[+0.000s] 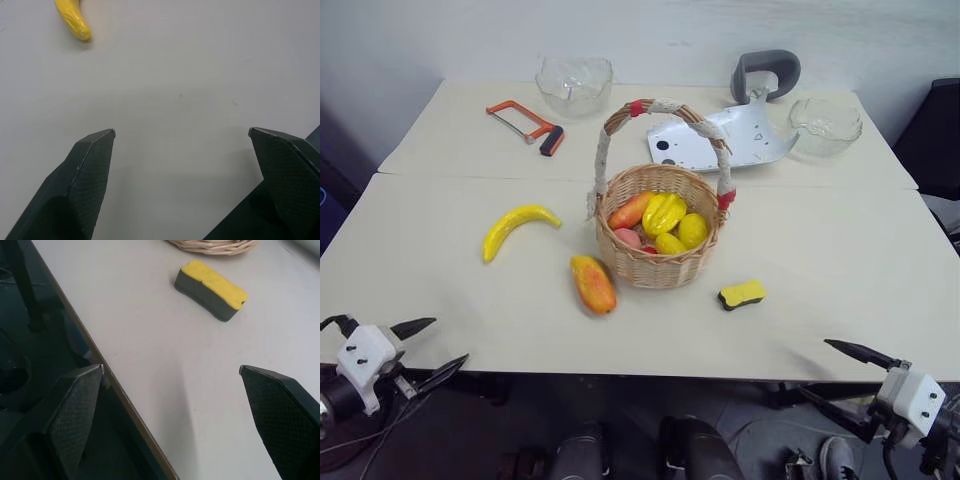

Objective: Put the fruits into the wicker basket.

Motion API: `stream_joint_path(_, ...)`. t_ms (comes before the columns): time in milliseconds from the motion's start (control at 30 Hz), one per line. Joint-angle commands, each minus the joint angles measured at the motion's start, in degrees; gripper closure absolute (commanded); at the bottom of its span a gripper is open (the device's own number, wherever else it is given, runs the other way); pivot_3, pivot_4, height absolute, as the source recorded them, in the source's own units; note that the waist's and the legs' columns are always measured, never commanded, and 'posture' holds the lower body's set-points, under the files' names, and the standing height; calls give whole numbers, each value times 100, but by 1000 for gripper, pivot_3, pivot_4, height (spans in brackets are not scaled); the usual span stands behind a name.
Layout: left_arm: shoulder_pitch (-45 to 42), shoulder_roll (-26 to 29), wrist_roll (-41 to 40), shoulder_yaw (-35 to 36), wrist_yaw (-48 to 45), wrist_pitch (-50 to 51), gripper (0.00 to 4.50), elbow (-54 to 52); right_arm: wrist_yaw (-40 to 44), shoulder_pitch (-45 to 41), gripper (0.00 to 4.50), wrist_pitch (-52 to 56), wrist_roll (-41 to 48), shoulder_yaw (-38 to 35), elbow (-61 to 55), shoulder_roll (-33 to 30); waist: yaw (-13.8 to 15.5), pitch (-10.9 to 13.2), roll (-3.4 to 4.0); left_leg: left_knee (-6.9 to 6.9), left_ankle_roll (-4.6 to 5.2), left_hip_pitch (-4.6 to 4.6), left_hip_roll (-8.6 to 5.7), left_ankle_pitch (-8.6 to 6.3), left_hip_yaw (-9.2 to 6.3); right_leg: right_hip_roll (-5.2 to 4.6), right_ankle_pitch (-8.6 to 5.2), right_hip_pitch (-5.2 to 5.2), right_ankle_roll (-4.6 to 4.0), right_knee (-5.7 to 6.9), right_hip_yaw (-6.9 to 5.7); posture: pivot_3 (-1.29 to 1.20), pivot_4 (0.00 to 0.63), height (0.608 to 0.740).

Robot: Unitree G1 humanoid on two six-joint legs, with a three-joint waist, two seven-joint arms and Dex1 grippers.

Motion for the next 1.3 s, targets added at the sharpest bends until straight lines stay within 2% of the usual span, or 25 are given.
stream_joint_path(33, 103, 116, -150, 22, -147, 189, 0, -229, 9, -14, 26, -150, 8, -51, 65, 4, -6, 0, 0, 0, 0, 0, 0, 0, 0, 0, 0, 0, 0, 0, 0, 0, 150, 740)
stream_joint_path(167, 76, 200, -846, 18, -499, 1077, 0, -662, -29, -199, 26, -78, 122, -123, 191, -44, -9, -1, -1, 1, 0, 1, 0, 0, 1, 0, 0, 1, 0, 1, 0, 0, 150, 740)
stream_joint_path(267, -88, 383, -1375, -96, -735, 1813, 0, -1163, 67, -443, 26, 639, 550, -53, -237, -297, -11, -2, 2, 6, 0, 1, 0, 2, -1, 0, 0, 4, 0, 6, 0, 0, 150, 740)
stream_joint_path(333, -391, 464, -1478, -364, -697, 2061, 0, -1566, 327, -692, 26, 1259, 741, 265, -690, -653, -9, -14, 25, 10, 2, 2, -1, 3, -1, -2, 1, 5, -1, 9, 1, 0, 150, 740)
stream_joint_path(433, -824, 500, -1594, -837, -747, 2333, 0, -2024, 435, -1624, 26, 2144, 614, 916, -860, -1131, -26, -16, 29, 11, 6, 10, -1, 8, -1, -1, 2, 11, -3, 15, 2, 0, 150, 740)
stream_joint_path(567, -1274, 412, -1538, -1547, -839, 2436, 0, -2388, 319, -3351, 26, 2729, -257, 2037, -169, -1064, -49, -17, 28, 14, 16, 9, 0, 20, 3, 2, 2, 3, -5, 30, 2, 0, 150, 740)
stream_joint_path(667, -1499, 341, -1345, -1994, -823, 2389, 0, -2490, 228, -4410, 26, 2437, -804, 2584, 655, -631, -27, -16, 29, 21, 7, -2, 0, 28, 4, 4, 0, -10, -8, 37, 1, 0, 150, 740)
stream_joint_path(867, -1433, 241, -1266, -2175, -723, 2321, 0, -2704, 620, -5486, 26, 2104, -1495, 3232, 1979, -484, -27, -16, 30, 40, 1, -13, -4, 33, 7, 2, 0, -12, -7, 41, 1, 0, 150, 740)
stream_joint_path(967, -1370, 214, -1247, -2169, -685, 2311, 0, -2783, 1132, -5645, 26, 2600, -1517, 3462, 2240, -664, -35, -16, 31, 74, 10, -16, 2, 20, 7, 2, 2, -3, -4, 45, 1, 0, 150, 740)
stream_joint_path(1100, -1348, 241, -1407, -2099, -663, 2478, 0, -2870, 1640, -5537, 896, 3047, -1386, 3494, 2133, -927, 13, -18, 33, 87, 21, -11, 1, 7, -11, 0, 2, 15, -4, 43, -2, 0, 150, 740)
stream_joint_path(1200, -1420, 293, -1483, -2048, -735, 2534, 0, -2829, 1980, -5280, 1958, 3166, -1152, 3385, 1897, -1099, 34, -19, 34, 90, 54, -11, -1, -17, -19, -2, 2, 26, -4, 36, -3, 0, 150, 740)
stream_joint_path(1300, -1561, 292, -1477, -2082, -808, 2505, 0, -2726, 1887, -4892, 3004, 3296, -798, 2976, 1545, -1166, 39, -19, 34, 90, 55, -6, -1, -22, -20, -2, 2, 33, -4, 30, -4, 0, 150, 740)
